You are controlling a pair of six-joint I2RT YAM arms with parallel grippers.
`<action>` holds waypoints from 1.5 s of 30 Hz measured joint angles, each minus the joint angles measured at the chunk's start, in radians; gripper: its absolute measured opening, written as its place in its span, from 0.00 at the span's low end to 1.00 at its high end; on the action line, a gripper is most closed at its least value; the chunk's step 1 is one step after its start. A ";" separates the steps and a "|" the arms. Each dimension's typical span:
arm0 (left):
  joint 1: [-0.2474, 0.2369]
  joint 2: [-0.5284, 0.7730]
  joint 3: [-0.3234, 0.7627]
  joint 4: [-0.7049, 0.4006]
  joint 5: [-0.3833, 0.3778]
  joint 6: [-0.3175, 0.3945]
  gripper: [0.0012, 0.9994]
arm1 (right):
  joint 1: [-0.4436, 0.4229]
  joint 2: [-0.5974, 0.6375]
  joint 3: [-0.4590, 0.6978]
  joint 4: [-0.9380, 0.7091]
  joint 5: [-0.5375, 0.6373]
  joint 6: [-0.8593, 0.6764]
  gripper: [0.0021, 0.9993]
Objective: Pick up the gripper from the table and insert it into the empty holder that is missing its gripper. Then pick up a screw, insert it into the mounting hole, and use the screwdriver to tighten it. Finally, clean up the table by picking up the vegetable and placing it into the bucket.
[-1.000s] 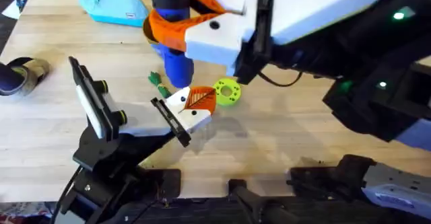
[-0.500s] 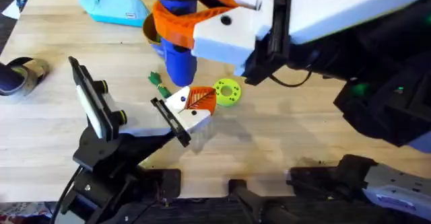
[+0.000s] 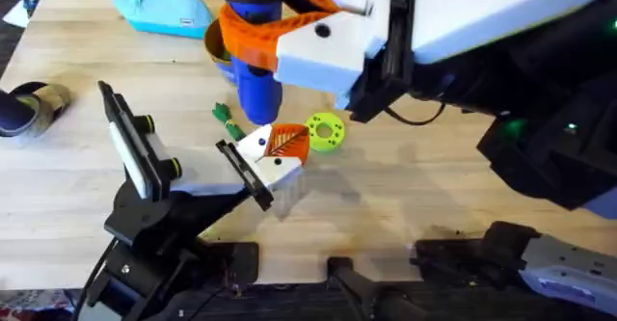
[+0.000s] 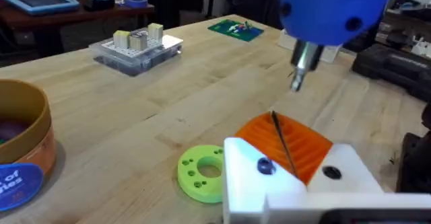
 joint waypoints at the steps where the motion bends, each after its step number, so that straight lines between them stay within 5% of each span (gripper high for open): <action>1: 0.000 0.000 0.000 0.000 0.000 0.000 0.01 | 0.000 0.003 0.000 0.001 0.000 0.000 0.05; 45: 0.000 0.000 0.000 0.000 0.000 0.000 0.01 | 0.007 0.094 -0.002 -0.019 -0.003 0.029 0.05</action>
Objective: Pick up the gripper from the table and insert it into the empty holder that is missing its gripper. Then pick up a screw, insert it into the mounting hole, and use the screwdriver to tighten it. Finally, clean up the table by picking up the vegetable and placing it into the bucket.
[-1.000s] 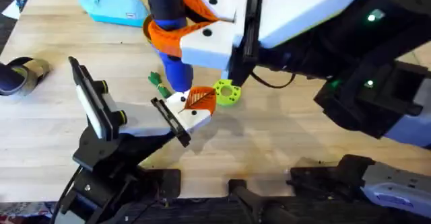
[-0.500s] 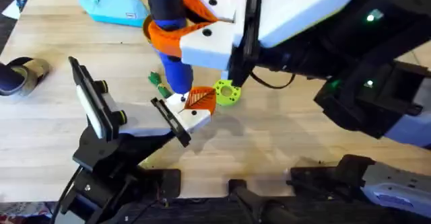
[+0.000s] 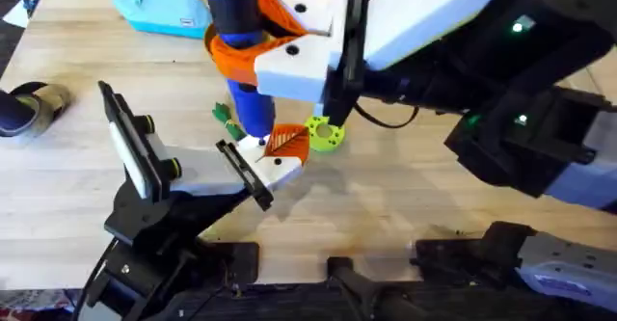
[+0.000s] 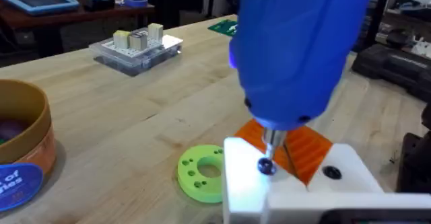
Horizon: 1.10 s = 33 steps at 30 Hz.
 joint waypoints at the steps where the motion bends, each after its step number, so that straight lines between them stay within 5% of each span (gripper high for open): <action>1: 0.000 0.000 0.000 0.000 0.000 0.000 0.01 | 0.000 0.001 0.000 0.000 0.000 0.000 0.05; 33: 0.000 0.000 0.000 0.000 0.000 0.000 0.01 | 0.000 0.015 0.000 0.000 0.000 0.000 0.05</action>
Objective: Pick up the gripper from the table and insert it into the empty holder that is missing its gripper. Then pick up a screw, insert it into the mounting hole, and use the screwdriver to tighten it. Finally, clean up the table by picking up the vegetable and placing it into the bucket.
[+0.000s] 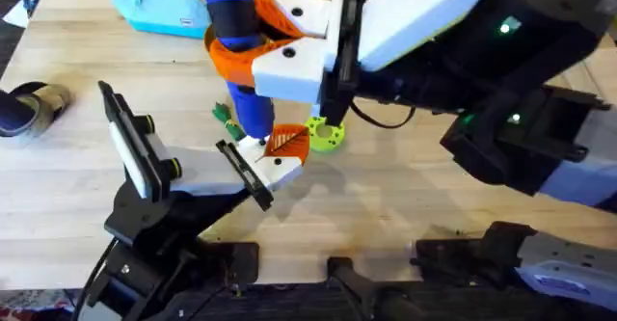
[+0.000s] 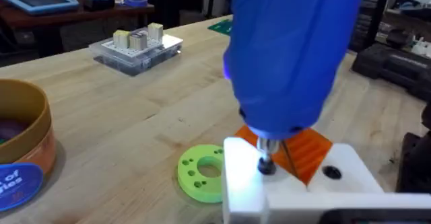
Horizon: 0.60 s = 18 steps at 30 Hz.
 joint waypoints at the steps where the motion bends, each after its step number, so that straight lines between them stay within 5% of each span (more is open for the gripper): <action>1: 0.000 0.000 0.000 0.000 0.000 0.000 0.01 | 0.000 0.000 0.000 -0.003 0.000 0.000 0.05; 18: 0.000 0.000 0.000 0.000 0.000 -0.002 0.01 | 0.000 0.000 0.000 -0.011 -0.008 0.000 0.05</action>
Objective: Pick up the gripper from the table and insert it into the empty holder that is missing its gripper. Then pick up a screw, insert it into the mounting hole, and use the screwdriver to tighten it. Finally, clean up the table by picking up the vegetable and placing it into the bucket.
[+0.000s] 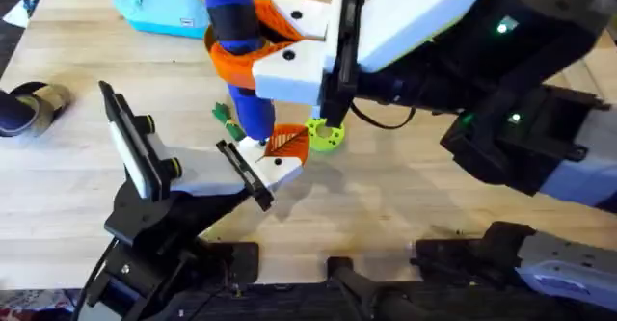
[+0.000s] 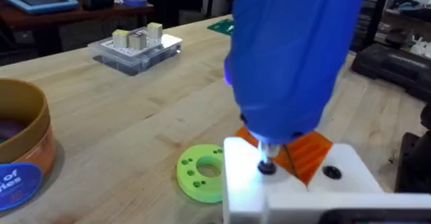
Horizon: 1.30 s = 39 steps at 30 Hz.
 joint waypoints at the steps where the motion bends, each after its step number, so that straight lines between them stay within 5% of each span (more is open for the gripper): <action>1: 0.000 0.000 0.000 0.001 0.000 0.000 0.01 | 0.000 0.000 0.000 0.004 0.000 0.000 0.05; 19: 0.000 0.000 0.000 0.000 0.000 0.000 0.01 | -0.007 0.003 -0.010 0.194 -0.012 0.007 0.05; 26: 0.000 0.000 0.000 0.000 0.000 0.000 0.01 | -0.145 0.003 -0.010 0.186 -0.021 0.007 0.05; 39: 0.000 0.000 0.000 0.000 0.000 0.001 0.01 | -0.554 0.013 0.007 -0.548 0.030 -0.008 0.05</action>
